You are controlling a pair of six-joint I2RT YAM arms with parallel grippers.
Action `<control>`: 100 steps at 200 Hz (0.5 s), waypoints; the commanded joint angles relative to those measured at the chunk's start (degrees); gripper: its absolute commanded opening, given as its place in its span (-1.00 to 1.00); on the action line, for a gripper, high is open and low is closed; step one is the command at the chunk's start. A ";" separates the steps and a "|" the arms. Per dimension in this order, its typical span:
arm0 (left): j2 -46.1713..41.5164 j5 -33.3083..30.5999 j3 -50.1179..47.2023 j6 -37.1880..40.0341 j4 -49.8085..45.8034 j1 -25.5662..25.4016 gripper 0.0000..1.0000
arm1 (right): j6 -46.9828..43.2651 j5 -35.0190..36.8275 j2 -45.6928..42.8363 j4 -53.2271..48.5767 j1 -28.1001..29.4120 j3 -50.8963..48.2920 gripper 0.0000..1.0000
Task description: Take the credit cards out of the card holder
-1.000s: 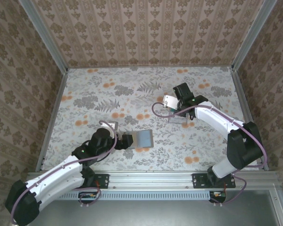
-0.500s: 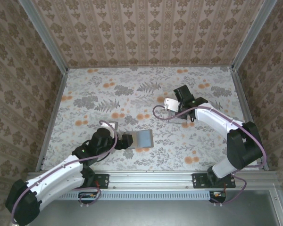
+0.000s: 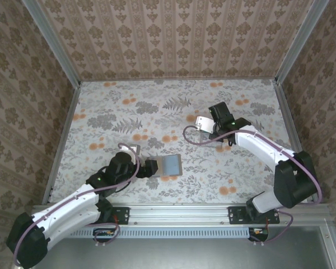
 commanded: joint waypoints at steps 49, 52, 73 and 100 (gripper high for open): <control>-0.04 0.81 -0.43 -0.61 0.45 0.31 1.00 | -0.18 -1.97 -2.53 1.19 -0.46 -3.25 -1.00; -0.08 0.81 -0.43 -0.61 0.41 0.31 1.00 | -0.12 -1.97 -2.31 1.29 -0.46 -3.25 -1.00; -0.11 0.73 -0.43 -0.52 0.23 0.32 1.00 | -0.07 -1.84 -1.03 1.41 -0.41 -2.63 -1.00; -0.03 0.72 -0.47 -0.56 0.36 0.40 1.00 | -0.15 -1.78 0.85 1.15 -0.39 -1.70 -1.00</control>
